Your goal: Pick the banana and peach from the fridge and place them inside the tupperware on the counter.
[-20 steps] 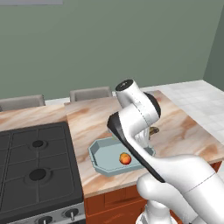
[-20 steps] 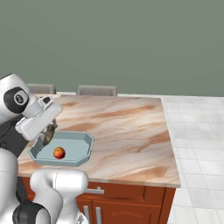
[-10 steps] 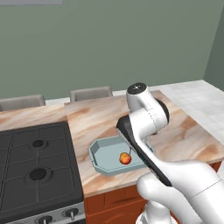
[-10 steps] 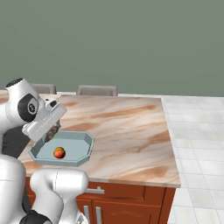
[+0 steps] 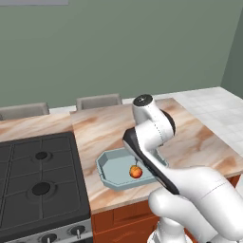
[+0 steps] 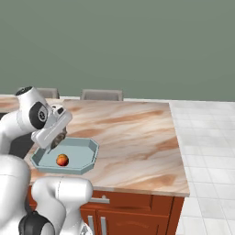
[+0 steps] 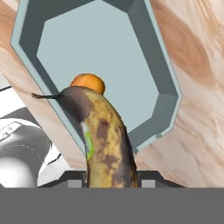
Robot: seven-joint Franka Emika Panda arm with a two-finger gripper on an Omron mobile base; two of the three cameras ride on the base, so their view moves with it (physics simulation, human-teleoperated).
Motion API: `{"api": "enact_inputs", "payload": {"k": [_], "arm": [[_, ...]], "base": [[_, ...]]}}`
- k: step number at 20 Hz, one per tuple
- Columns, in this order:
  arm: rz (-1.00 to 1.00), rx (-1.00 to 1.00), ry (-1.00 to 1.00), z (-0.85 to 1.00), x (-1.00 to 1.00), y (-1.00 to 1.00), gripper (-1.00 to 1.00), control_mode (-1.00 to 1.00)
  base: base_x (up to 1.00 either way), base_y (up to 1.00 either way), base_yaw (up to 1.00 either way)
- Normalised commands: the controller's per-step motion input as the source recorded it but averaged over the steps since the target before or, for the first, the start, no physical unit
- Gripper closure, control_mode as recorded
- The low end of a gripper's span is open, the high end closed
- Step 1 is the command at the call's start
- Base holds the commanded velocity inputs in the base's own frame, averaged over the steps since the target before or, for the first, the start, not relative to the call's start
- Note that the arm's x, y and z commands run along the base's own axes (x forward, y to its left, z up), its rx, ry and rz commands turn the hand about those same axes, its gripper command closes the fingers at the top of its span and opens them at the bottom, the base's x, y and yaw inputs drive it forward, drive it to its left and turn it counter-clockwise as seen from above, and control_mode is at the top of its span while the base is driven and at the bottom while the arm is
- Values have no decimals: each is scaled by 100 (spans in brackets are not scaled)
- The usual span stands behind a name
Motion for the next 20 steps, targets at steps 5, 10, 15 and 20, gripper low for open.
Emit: {"api": "enact_inputs", "payload": {"k": [5, 10, 15, 20], "arm": [[0, 0, 19, -36, 15, 21, 100, -100], [0, 0, 17, -35, 7, 20, 100, -100], [0, 0, 3, -22, 6, 11, 100, -100], [0, 0, 0, -19, 11, 1, 100, -100]], "base": [[0, 0, 0], [0, 0, 0], [0, 0, 0], [0, 0, 0]]}}
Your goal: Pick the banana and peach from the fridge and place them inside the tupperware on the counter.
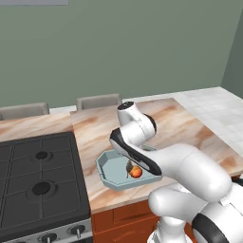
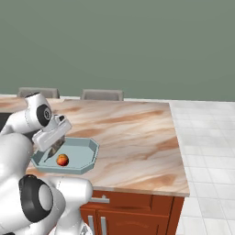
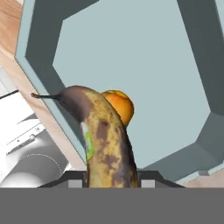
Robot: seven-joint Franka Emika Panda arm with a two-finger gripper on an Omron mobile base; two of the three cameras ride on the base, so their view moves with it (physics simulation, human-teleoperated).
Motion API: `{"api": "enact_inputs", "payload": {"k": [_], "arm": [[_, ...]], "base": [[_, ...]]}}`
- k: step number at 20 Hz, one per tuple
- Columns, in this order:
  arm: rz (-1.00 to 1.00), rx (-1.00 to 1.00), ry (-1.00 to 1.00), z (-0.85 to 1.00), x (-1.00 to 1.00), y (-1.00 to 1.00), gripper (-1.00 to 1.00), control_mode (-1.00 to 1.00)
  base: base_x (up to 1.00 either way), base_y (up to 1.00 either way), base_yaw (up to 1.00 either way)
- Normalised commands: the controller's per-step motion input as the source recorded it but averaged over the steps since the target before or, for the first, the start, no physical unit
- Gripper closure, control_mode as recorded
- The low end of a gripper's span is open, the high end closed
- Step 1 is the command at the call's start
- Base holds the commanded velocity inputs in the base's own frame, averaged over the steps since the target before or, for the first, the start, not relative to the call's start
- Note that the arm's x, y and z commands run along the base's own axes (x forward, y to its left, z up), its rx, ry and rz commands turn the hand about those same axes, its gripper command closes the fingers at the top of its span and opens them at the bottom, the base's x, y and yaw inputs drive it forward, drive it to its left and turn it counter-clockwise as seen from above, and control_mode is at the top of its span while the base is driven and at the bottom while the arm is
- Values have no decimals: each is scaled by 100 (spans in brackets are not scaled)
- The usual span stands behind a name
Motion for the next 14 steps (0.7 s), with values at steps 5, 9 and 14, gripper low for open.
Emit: {"api": "enact_inputs", "payload": {"k": [5, 9, 14], "arm": [[0, 0, 0, -17, 24, 0, 100, -100], [0, 0, 0, -19, 26, 0, 100, -100], [0, 0, 0, -22, 21, 0, 100, -100]], "base": [[0, 0, 0], [0, 0, 0], [0, 0, 0]]}}
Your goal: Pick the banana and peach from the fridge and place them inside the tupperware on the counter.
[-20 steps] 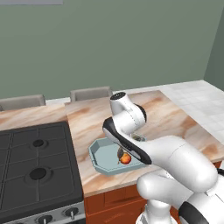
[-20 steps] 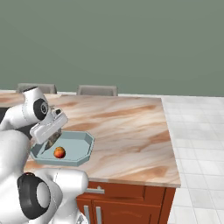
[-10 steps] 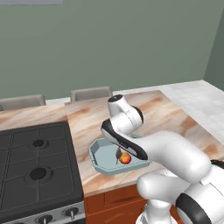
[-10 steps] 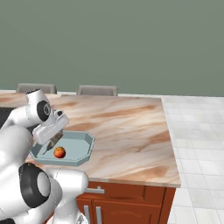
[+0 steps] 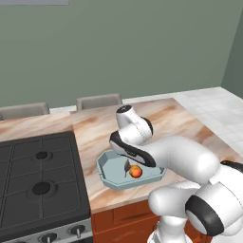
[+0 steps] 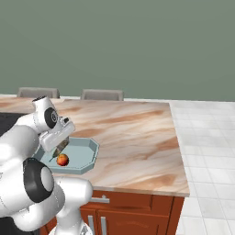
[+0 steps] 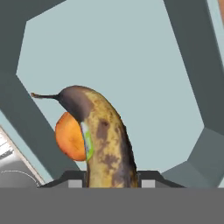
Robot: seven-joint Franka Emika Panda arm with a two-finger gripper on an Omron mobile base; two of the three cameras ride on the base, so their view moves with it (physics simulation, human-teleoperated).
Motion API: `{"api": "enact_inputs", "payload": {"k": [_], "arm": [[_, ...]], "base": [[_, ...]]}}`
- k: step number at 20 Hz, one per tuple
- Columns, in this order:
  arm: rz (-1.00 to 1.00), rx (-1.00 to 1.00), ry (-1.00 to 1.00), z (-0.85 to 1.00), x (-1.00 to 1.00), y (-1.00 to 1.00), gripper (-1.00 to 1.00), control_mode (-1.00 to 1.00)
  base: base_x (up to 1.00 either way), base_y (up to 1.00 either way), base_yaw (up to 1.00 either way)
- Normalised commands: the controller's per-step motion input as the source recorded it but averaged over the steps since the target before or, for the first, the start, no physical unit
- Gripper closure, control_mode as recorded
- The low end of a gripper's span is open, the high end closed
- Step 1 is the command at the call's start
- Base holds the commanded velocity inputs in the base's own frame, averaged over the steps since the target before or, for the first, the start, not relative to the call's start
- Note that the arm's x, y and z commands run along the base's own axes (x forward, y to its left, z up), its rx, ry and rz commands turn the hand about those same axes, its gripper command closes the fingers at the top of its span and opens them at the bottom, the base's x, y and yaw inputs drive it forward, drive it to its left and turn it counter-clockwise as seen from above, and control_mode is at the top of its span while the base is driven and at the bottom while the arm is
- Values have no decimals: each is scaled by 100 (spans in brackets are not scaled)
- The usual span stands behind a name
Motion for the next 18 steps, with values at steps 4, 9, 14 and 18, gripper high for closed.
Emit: {"api": "enact_inputs", "payload": {"k": [4, 9, 14, 18], "arm": [[0, 0, 0, -22, 29, 0, 100, -100], [0, 0, 0, -23, 28, 0, 100, -100], [0, 0, 0, -30, 7, 0, 100, -100], [0, 0, 0, -36, 1, 2, 100, -100]], "base": [[0, 0, 0], [0, 0, 0], [0, 0, 0], [0, 0, 0]]}}
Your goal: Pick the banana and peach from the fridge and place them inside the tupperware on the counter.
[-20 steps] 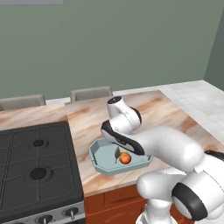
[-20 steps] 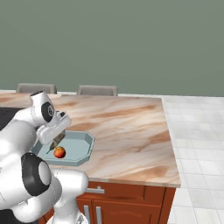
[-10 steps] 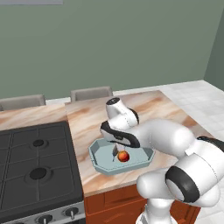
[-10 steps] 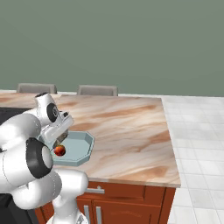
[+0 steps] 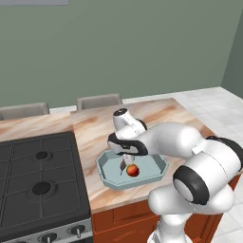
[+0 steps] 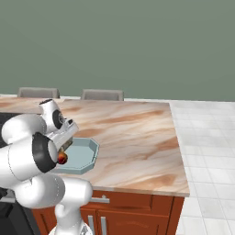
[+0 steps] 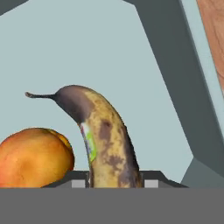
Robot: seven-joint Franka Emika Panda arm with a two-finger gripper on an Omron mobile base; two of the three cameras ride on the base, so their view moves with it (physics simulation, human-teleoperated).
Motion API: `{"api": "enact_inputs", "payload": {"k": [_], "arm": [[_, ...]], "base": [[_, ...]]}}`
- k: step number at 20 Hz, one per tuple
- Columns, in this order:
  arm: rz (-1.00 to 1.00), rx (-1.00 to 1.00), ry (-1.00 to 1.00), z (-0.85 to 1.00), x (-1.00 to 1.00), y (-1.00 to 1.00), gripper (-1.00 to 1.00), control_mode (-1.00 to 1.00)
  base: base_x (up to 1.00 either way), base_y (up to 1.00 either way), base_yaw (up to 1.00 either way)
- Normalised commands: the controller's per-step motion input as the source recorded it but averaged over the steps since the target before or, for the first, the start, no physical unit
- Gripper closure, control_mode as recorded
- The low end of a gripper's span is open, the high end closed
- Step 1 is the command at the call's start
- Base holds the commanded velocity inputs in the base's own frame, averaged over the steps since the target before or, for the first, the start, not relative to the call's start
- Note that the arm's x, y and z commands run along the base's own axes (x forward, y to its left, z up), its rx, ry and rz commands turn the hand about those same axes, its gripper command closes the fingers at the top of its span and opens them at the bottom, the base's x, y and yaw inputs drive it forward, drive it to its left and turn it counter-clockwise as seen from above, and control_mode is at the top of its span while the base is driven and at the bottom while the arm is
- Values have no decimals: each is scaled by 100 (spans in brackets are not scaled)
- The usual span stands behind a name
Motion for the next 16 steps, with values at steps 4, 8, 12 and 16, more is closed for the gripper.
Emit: {"api": "enact_inputs", "payload": {"k": [4, 8, 12, 16], "arm": [[0, 0, 0, -43, 0, 2, -100, -100], [0, 0, 0, -29, 0, 0, -100, -100], [0, 0, 0, -9, -6, 0, -100, -100], [0, 7, 0, 15, -26, 0, -100, -100]], "base": [[0, 0, 0], [0, 0, 0], [0, 0, 0], [0, 0, 0]]}}
